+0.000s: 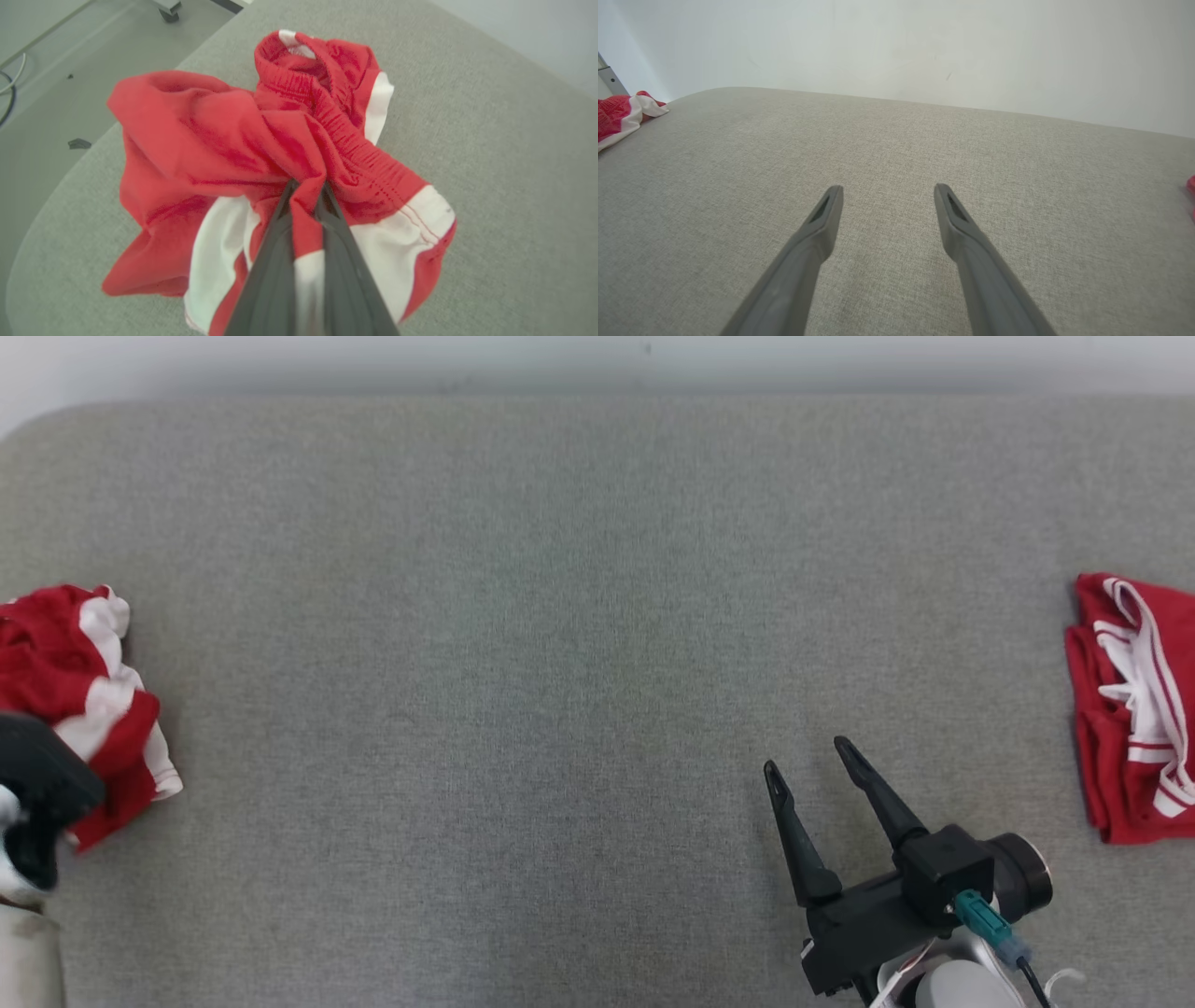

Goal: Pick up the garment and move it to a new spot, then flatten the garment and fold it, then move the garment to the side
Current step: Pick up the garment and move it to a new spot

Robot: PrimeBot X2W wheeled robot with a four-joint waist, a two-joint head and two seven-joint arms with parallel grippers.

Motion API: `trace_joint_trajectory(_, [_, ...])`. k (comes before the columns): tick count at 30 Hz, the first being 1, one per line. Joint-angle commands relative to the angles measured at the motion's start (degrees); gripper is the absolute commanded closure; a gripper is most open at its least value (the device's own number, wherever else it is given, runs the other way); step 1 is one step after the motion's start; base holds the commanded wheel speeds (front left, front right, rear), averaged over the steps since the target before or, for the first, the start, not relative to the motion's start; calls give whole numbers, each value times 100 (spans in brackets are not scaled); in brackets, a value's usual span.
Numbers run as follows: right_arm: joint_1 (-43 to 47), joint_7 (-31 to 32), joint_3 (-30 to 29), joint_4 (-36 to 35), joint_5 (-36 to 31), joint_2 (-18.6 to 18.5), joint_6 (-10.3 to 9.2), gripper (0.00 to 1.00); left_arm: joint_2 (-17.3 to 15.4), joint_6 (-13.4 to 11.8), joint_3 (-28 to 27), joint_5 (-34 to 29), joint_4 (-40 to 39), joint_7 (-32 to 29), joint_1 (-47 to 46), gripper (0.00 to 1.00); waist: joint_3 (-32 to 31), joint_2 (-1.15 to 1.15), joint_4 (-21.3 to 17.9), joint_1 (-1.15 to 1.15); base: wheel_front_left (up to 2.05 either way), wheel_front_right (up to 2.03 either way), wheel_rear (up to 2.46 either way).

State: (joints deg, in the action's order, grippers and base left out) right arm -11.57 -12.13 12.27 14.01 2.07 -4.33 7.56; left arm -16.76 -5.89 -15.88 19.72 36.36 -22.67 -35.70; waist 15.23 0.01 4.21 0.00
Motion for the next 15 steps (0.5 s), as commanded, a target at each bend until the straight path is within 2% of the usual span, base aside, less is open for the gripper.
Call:
trace_joint_trajectory(1, [67,-33,-12,42,28,27,-16,0,-60,55,17,-27,-129,45,11,100,-282,-1,36,0,0,0,0])
trace_joint_trajectory(9, [319,-197,37,401,223,125,-16,0,-253,475,306,-29,-1270,-205,-72,100,-1197,-1,-151,0,0,0,0])
trace_joint_trajectory(15, [485,-260,13,509,313,145,-16,0,-142,700,635,16,-2166,-473,-233,100,-1683,-1,-463,0,0,0,0])
